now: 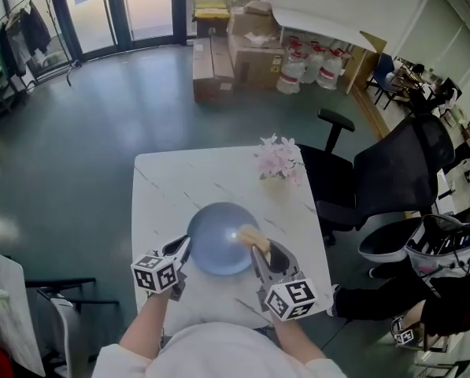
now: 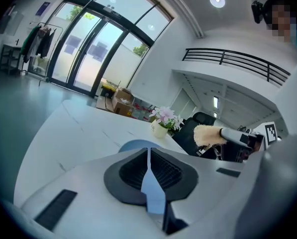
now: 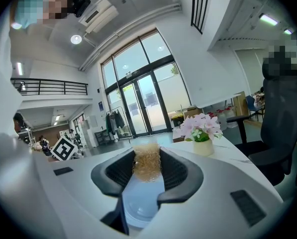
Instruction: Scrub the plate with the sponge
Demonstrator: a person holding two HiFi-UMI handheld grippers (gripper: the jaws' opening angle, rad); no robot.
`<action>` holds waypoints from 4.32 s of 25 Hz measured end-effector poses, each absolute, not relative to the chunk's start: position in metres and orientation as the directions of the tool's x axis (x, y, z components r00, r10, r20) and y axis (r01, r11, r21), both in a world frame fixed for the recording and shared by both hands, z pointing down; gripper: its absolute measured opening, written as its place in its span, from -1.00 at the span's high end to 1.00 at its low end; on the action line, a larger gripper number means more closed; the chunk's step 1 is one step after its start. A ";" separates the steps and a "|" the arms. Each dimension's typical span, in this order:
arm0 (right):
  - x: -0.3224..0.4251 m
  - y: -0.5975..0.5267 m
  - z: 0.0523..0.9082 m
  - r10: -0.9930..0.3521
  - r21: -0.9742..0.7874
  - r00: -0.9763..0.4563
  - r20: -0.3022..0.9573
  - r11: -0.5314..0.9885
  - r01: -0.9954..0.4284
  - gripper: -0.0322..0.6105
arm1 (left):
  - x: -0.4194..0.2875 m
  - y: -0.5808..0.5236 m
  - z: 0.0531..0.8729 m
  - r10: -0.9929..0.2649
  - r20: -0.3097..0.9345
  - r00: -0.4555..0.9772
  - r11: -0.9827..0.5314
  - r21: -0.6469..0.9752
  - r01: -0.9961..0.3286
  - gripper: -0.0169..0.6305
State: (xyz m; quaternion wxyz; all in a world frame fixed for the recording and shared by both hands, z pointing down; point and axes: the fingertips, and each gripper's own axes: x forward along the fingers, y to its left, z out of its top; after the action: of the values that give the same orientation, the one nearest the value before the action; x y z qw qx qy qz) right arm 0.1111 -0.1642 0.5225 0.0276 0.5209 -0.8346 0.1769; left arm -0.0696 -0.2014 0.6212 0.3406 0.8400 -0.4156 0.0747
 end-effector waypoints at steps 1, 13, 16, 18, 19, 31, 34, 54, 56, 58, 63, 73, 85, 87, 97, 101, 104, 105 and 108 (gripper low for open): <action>0.111 -0.164 0.523 -0.860 -0.267 -0.456 0.231 0.394 -0.879 0.45 | -0.069 -0.201 0.625 -0.642 0.421 0.641 -0.415 0.512 -0.752 0.83; 0.108 -0.160 0.531 -0.854 -0.271 -0.459 0.246 0.394 -0.878 0.45 | -0.072 -0.198 0.669 -0.579 0.523 0.625 -0.323 0.557 -0.765 0.83; 0.108 -0.160 0.534 -0.851 -0.270 -0.460 0.253 0.394 -0.878 0.45 | -0.075 -0.196 0.682 -0.565 0.557 0.609 -0.293 0.555 -0.779 0.83; 0.108 -0.159 0.535 -0.849 -0.269 -0.461 0.258 0.395 -0.879 0.45 | -0.077 -0.195 0.691 -0.558 0.579 0.595 -0.272 0.550 -0.790 0.83; 0.107 -0.159 0.536 -0.849 -0.268 -0.461 0.260 0.395 -0.879 0.45 | -0.078 -0.195 0.695 -0.555 0.588 0.589 -0.261 0.550 -0.794 0.83; 0.106 -0.160 0.541 -0.845 -0.272 -0.460 0.271 0.391 -0.879 0.45 | -0.085 -0.205 0.708 -0.578 0.603 0.550 -0.170 0.571 -0.803 0.44; 0.105 -0.161 0.542 -0.844 -0.273 -0.463 0.272 0.394 -0.878 0.45 | -0.087 -0.206 0.710 -0.577 0.609 0.544 -0.159 0.570 -0.806 0.43; 0.109 -0.164 0.548 -0.844 -0.274 -0.453 0.288 0.381 -0.883 0.45 | -0.077 -0.215 0.743 -0.461 0.694 0.553 -0.154 0.551 -0.820 0.50; 0.109 -0.163 0.548 -0.843 -0.273 -0.453 0.289 0.381 -0.883 0.45 | -0.077 -0.214 0.745 -0.453 0.702 0.550 -0.157 0.544 -0.824 0.61; 0.110 -0.163 0.548 -0.843 -0.272 -0.453 0.289 0.381 -0.884 0.45 | -0.075 -0.213 0.745 -0.452 0.706 0.545 -0.165 0.535 -0.829 0.65; 0.111 -0.163 0.546 -0.844 -0.268 -0.451 0.290 0.380 -0.885 0.45 | -0.075 -0.215 0.745 -0.472 0.697 0.540 -0.109 0.562 -0.820 0.75; 0.104 -0.164 0.543 -0.837 -0.264 -0.468 0.283 0.401 -0.877 0.45 | -0.074 -0.218 0.731 -0.518 0.653 0.552 -0.072 0.610 -0.789 0.82; 0.097 -0.163 0.523 -0.837 -0.251 -0.491 0.243 0.435 -0.865 0.45 | -0.075 -0.217 0.682 -0.606 0.540 0.584 -0.101 0.676 -0.730 0.81; 0.096 -0.163 0.517 -0.837 -0.245 -0.497 0.229 0.444 -0.862 0.45 | -0.077 -0.218 0.667 -0.632 0.506 0.587 -0.119 0.685 -0.719 0.81; 0.077 -0.164 0.495 -0.821 -0.189 -0.541 0.180 0.511 -0.838 0.45 | -0.086 -0.211 0.586 -0.741 0.339 0.580 -0.223 0.690 -0.688 0.81; 0.067 -0.158 0.483 -0.808 -0.145 -0.565 0.164 0.547 -0.824 0.45 | -0.092 -0.205 0.558 -0.773 0.283 0.569 -0.242 0.696 -0.676 0.81; 0.060 -0.153 0.476 -0.796 -0.109 -0.584 0.158 0.574 -0.812 0.45 | -0.094 -0.201 0.544 -0.787 0.256 0.561 -0.259 0.689 -0.677 0.81; 0.057 -0.151 0.474 -0.792 -0.094 -0.590 0.157 0.583 -0.807 0.45 | -0.095 -0.200 0.541 -0.789 0.254 0.560 -0.264 0.683 -0.681 0.81; 0.047 -0.145 0.472 -0.773 -0.046 -0.614 0.159 0.616 -0.786 0.45 | -0.093 -0.198 0.538 -0.788 0.255 0.560 -0.278 0.663 -0.695 0.81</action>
State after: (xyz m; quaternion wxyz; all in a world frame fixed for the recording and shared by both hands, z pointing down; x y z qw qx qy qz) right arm 0.0471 -0.1449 0.4720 0.0616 0.4347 -0.8967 0.0555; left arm -0.0929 -0.1976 0.5383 0.3801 0.7970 -0.4652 -0.0617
